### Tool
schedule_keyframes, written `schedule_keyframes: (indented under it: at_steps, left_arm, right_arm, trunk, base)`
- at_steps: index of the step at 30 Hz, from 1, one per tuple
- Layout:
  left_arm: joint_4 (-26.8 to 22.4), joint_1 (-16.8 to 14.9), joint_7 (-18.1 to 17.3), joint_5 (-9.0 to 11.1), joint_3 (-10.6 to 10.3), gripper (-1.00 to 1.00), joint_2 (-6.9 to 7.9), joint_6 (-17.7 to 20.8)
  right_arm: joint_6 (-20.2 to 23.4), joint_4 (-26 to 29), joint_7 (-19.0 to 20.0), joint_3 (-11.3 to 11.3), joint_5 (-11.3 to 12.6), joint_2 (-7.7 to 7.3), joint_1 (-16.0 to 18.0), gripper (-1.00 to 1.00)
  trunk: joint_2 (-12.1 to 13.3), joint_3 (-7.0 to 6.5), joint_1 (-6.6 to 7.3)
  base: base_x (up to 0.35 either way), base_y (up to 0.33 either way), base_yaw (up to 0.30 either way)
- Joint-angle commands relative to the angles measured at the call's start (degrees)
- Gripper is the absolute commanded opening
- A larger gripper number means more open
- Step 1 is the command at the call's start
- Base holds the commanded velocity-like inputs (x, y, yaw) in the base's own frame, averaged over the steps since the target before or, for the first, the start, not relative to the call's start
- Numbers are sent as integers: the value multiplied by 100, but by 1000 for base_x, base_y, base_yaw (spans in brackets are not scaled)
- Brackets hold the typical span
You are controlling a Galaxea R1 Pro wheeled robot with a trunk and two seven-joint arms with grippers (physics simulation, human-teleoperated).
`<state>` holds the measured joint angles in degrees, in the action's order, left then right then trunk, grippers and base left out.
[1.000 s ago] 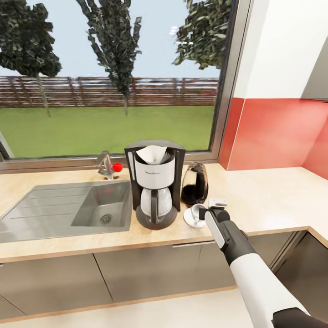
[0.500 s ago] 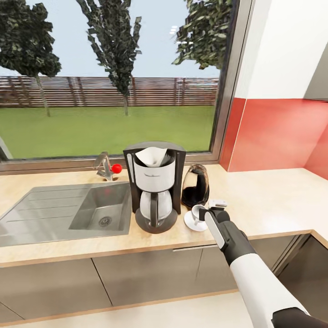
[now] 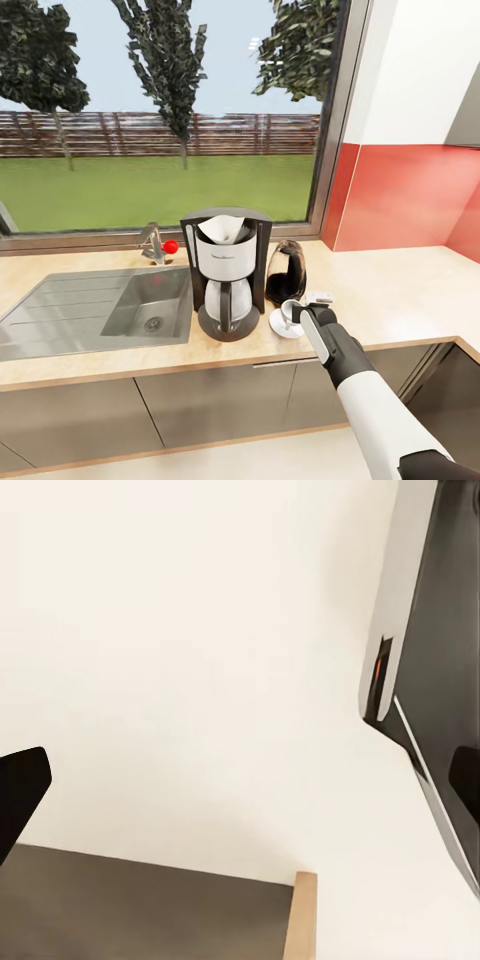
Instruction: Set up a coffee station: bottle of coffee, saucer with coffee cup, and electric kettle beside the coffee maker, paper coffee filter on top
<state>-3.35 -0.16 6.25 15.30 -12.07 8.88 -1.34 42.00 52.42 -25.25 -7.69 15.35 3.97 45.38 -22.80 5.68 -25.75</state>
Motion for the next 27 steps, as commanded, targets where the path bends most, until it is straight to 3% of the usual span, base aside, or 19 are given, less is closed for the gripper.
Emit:
schedule_keyframes:
  at_steps: [1, 21, 22, 27]
  left_arm:
    - [-5, -2, 17, 52, -49, 100, 0, -13]
    - [1, -2, 22, 52, -49, 100, -1, -16]
    - [1, -2, 23, 52, -49, 100, -1, -16]
    - [1, -2, 24, 53, -49, 100, 2, -16]
  right_arm:
    - [10, 5, -50, -13, 62, -4, 6, -100]
    - [10, -4, -50, -16, 56, -10, 6, -100]
    - [10, -4, -50, -15, 56, -10, 6, 100]
    - [10, -4, -50, -14, 56, -10, 6, 100]
  trunk:
    - [-12, 12, -3]
    - [-12, 12, -3]
    - [-12, 12, -3]
    - [-12, 12, -3]
  base:
    - [0, 0, 0]
    - [0, 0, 0]
    - [0, 0, 0]
    - [0, 0, 0]
